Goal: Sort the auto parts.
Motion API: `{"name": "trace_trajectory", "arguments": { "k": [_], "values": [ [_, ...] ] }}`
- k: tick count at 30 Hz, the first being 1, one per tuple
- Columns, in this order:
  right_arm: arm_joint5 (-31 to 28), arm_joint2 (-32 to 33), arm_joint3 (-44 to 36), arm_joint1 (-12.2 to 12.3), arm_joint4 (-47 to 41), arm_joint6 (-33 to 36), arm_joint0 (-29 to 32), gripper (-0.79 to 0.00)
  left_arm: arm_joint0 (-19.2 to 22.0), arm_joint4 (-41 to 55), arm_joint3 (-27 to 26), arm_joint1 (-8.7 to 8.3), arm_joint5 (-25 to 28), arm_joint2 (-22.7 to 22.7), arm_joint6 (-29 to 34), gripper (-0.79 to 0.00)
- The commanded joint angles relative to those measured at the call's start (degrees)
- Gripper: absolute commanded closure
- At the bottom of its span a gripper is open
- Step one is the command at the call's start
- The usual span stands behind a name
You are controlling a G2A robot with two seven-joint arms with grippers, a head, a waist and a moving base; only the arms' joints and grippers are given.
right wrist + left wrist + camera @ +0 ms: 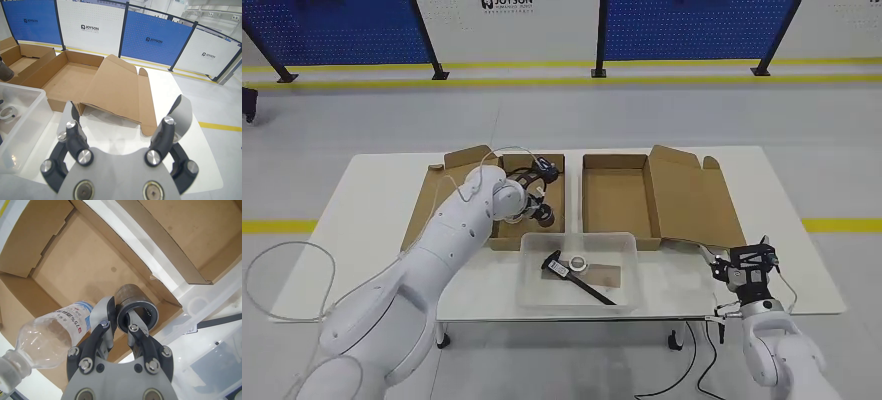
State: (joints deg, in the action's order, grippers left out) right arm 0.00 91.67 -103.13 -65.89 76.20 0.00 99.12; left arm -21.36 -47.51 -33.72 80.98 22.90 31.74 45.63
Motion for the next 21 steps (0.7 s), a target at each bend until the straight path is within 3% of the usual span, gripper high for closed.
{"name": "trace_trajectory", "arguments": {
  "k": [1, 12, 15, 18, 21],
  "values": [
    [0.0, 0.0, 0.0, 0.0, 0.0, 0.0, 0.0, -0.785, 0.5, -0.1, 1.5, 0.71, 0.3, -0.4, -0.2, 0.0],
    [0.0, 0.0, 0.0, 0.0, 0.0, 0.0, 0.0, -0.785, 2.1, -0.7, 8.2, 4.05, 1.7, -1.9, -0.9, 0.0],
    [0.0, 0.0, 0.0, 0.0, 0.0, 0.0, 0.0, -0.785, 2.5, -0.8, 9.4, 4.79, 1.9, -2.1, -1.3, -0.219],
    [0.0, 0.0, 0.0, 0.0, 0.0, 0.0, 0.0, -0.785, 3.0, -0.9, 10.4, 5.43, 2.2, -2.2, -1.7, -0.348],
    [0.0, 0.0, 0.0, 0.0, 0.0, 0.0, 0.0, -0.785, 3.3, -1.3, 11.5, 5.97, 2.3, -2.3, -2.0, -0.394]
  ]
}}
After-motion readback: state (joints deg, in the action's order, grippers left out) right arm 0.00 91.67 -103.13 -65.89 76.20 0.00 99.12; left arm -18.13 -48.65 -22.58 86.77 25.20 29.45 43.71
